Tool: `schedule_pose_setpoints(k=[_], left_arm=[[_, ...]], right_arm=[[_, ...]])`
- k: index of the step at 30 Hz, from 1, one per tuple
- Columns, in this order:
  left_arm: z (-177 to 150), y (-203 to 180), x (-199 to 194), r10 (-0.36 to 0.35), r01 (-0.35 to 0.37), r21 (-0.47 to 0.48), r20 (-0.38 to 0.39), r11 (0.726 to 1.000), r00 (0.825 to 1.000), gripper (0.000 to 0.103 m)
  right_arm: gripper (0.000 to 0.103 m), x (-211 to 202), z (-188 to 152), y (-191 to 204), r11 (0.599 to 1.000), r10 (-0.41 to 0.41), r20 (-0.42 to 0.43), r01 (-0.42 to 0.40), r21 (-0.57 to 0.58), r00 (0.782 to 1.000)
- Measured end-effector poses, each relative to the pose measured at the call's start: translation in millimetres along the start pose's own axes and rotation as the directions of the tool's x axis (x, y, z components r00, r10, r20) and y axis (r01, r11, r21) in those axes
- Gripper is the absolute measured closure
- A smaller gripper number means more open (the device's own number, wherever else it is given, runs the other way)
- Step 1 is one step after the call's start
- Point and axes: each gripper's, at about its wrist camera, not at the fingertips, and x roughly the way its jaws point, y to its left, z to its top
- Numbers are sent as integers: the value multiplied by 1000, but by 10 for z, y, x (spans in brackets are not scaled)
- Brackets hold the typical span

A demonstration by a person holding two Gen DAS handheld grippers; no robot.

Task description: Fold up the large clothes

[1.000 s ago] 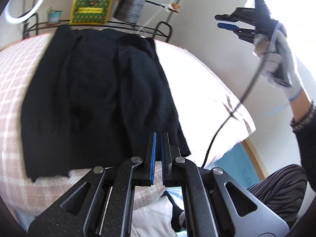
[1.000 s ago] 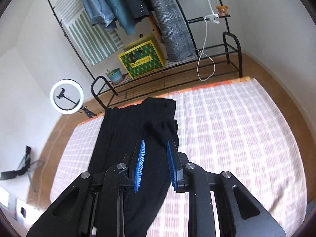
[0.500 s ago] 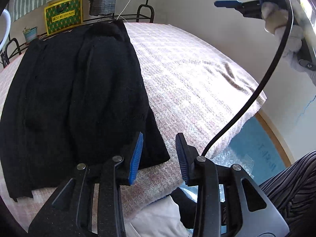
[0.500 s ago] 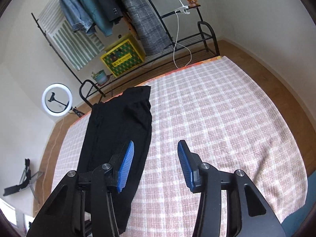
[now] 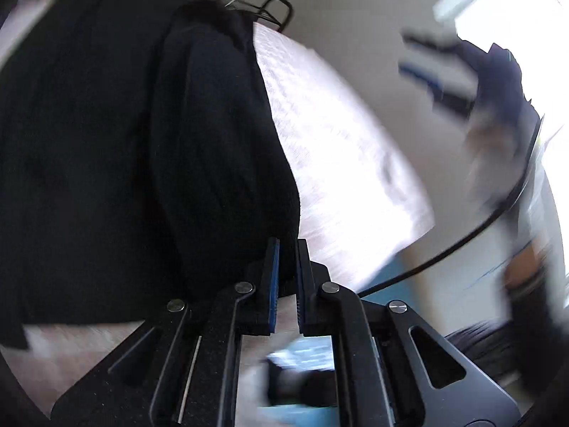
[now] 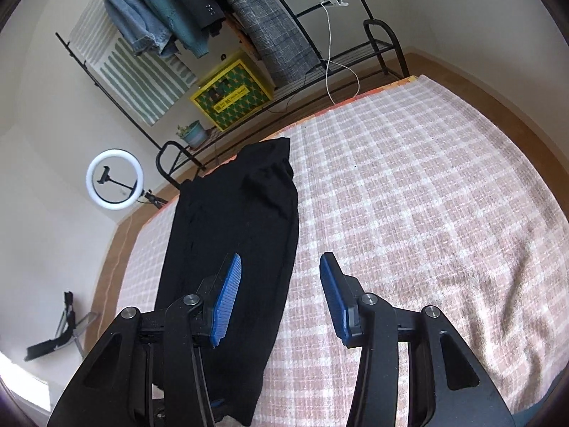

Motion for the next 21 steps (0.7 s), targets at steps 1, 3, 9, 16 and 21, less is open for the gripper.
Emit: schedule_pose_setpoints(k=[1, 3, 9, 16, 21], left_arm=[[33, 77, -25, -38, 38, -58, 5, 998, 999, 97], [60, 155, -34, -40, 41, -94, 14, 995, 999, 97], [-129, -273, -33, 146, -149, 187, 26, 971, 989, 85], [-378, -720, 270, 313, -314, 456, 81, 833, 946, 77], [-399, -664, 453, 371, -344, 494, 46, 799, 928, 58]], right_arm=[[58, -13, 21, 4, 1000, 1, 9, -2, 5, 1000], [58, -34, 64, 15, 1000, 8, 23, -9, 9, 1000], [58, 73, 102, 83, 1000, 6, 9, -6, -19, 1000], [58, 223, 153, -14, 1000, 14, -11, -15, -24, 1000], [58, 244, 208, -229, 998, 60, -38, -60, -5, 997]])
